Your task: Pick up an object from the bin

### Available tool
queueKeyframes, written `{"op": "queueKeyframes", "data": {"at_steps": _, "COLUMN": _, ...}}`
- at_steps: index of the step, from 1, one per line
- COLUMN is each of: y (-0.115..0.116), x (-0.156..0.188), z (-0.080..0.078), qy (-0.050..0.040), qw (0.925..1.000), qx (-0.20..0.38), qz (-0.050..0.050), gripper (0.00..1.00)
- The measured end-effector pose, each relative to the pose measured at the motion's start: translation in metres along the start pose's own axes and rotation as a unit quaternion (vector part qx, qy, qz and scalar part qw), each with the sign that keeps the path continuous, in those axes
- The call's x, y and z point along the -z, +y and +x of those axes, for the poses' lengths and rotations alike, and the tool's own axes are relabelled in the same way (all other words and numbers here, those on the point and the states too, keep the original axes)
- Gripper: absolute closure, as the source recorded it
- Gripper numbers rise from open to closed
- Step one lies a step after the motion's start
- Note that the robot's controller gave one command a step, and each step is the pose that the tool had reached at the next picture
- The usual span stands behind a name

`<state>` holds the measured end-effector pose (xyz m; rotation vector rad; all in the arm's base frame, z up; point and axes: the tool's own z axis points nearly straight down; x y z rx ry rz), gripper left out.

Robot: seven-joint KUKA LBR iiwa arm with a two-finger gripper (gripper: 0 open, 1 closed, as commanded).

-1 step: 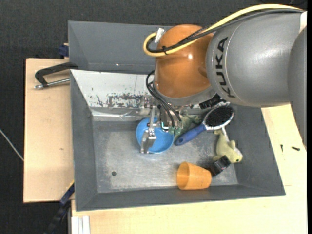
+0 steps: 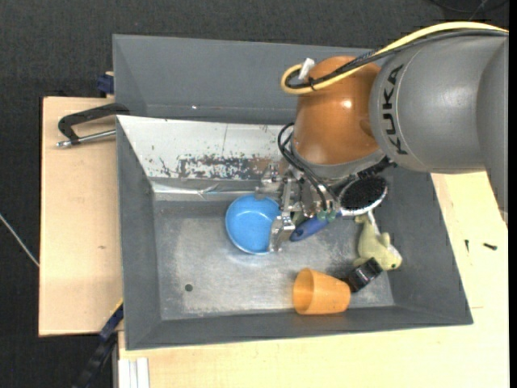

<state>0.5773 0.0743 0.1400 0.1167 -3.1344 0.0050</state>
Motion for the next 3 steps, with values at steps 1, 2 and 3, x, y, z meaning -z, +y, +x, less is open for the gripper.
{"op": "queueKeyframes", "data": {"at_steps": 1, "y": -0.056, "x": -0.064, "z": -0.018, "qy": -0.0111, "qw": 0.9948, "qx": -0.101, "qz": -0.006, "gripper": 0.00}}
{"op": "queueKeyframes", "data": {"at_steps": 2, "y": -0.055, "x": -0.062, "z": -0.019, "qy": -0.0113, "qw": 0.9947, "qx": -0.102, "qz": -0.007, "gripper": 1.00}}
{"op": "queueKeyframes", "data": {"at_steps": 3, "y": -0.043, "x": 0.098, "z": -0.021, "qy": -0.0105, "qw": 0.9931, "qx": -0.116, "qz": -0.003, "gripper": 1.00}}
